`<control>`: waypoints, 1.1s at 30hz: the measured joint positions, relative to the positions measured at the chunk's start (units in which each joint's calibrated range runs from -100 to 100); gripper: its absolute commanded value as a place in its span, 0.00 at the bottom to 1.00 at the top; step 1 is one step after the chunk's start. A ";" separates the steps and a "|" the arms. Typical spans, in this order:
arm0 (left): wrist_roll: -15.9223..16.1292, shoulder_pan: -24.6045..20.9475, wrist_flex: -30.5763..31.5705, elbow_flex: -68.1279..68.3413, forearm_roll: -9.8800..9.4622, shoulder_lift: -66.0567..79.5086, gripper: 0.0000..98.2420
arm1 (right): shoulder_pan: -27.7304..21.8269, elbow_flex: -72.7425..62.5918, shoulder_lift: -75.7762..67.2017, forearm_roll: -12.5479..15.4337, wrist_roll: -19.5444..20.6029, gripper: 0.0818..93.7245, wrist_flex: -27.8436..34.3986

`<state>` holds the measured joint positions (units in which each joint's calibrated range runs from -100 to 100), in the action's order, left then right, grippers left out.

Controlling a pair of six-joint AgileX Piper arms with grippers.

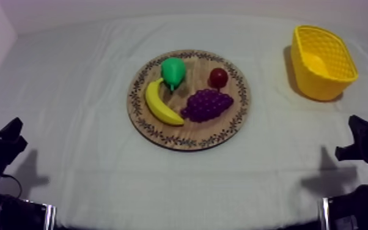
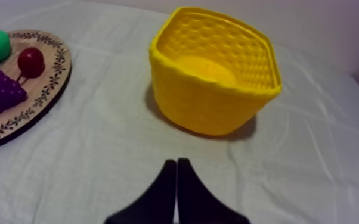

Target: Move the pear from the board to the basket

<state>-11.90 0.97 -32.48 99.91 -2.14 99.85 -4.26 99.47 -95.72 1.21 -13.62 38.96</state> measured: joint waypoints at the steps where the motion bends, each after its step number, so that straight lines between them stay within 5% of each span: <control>1: 0.00 0.00 0.00 0.00 0.00 0.00 0.00 | 0.00 0.06 0.00 0.00 0.00 0.00 0.00; 20: 0.00 0.00 0.00 0.00 0.00 0.00 0.00 | 0.40 -0.15 0.00 -0.18 6.42 0.00 0.48; 33: 0.00 0.00 0.00 0.00 0.00 0.00 0.00 | 8.52 -21.51 13.08 -9.24 13.90 0.00 11.74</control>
<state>-11.90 0.97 -32.48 99.91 -2.14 99.85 4.26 77.96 -82.65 -8.03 0.28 50.70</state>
